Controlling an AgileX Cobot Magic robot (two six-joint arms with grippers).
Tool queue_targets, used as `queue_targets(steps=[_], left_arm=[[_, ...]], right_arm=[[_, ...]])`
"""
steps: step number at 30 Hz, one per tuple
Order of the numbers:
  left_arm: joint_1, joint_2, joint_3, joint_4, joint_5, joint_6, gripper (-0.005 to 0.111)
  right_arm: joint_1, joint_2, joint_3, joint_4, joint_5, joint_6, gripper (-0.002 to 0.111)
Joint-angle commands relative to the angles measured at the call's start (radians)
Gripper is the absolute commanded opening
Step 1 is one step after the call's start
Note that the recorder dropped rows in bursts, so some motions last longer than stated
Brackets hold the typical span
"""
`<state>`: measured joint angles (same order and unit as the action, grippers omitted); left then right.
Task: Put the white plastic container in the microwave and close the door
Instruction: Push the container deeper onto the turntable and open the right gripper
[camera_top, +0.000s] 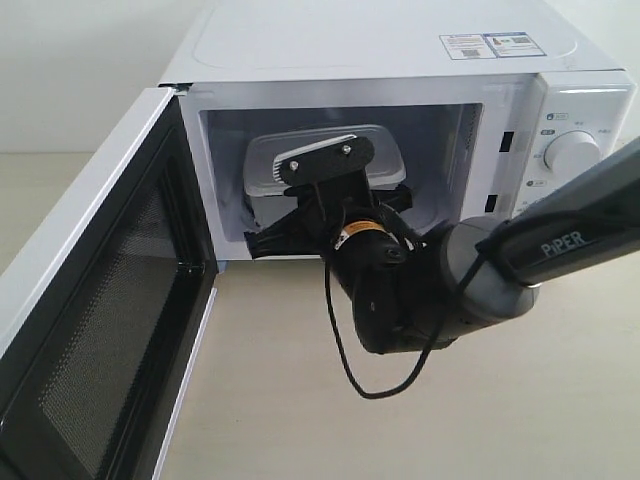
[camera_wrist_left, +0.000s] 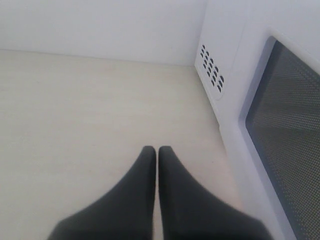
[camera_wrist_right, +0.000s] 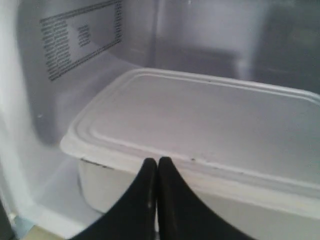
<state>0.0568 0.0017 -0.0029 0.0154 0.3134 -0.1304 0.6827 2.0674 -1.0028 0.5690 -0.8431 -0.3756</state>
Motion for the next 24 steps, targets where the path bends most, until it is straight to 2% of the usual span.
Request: queue_targets(steps=[1,11,17,24], left_arm=[[0.003,-0.002,0.003,0.002,0.001,-0.008,0.004],[0.003,-0.002,0.003,0.002,0.001,-0.008,0.004],[0.003,-0.002,0.003,0.002,0.001,-0.008,0.004],[0.003,-0.002,0.003,0.002,0.001,-0.008,0.004]], right_arm=[[-0.03,0.004,-0.03,0.013,0.013,-0.002,0.0],[-0.056,0.004,-0.057,0.004,0.029,-0.026,0.0],[-0.047,-0.047,-0.057,0.069,0.162,-0.088,0.0],[0.011,-0.178,-0.017,0.345,0.257,-0.431,0.0]])
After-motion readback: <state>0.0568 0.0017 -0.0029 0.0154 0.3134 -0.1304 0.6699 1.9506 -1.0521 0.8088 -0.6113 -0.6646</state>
